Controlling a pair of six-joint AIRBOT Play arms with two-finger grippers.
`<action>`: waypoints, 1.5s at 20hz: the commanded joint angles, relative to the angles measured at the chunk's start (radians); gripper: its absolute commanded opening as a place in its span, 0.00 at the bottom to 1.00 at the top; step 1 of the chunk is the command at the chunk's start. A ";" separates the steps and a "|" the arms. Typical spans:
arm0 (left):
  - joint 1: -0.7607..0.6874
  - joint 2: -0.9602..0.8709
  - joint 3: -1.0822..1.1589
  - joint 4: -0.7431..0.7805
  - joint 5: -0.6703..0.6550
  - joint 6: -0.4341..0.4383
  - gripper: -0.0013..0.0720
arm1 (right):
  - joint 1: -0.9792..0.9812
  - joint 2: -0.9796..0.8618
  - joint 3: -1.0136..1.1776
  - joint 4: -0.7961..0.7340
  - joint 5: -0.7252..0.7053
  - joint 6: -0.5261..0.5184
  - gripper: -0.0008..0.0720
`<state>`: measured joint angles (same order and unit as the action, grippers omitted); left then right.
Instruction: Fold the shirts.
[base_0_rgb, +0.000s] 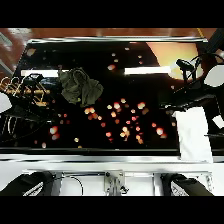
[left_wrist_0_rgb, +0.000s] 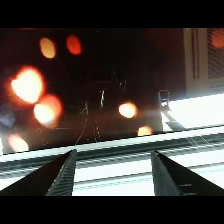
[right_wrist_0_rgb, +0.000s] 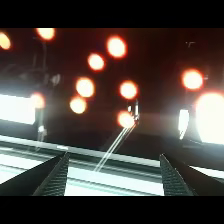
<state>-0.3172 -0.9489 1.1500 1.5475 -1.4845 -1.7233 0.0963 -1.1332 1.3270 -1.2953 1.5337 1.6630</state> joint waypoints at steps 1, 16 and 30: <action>0.001 0.000 0.000 0.000 0.000 0.000 0.75 | 0.000 0.000 0.001 0.000 0.000 0.000 0.96; 0.001 0.000 0.000 0.000 0.000 0.000 0.75 | 0.000 0.000 0.000 0.007 -0.043 0.001 0.96; 0.064 -0.280 0.085 -0.108 0.657 -0.084 0.82 | 0.000 0.000 0.000 0.074 0.011 -0.054 0.96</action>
<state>-0.2890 -1.0988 1.1801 1.4536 -0.9024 -1.8305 0.0963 -1.1332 1.3270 -1.2652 1.5372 1.6272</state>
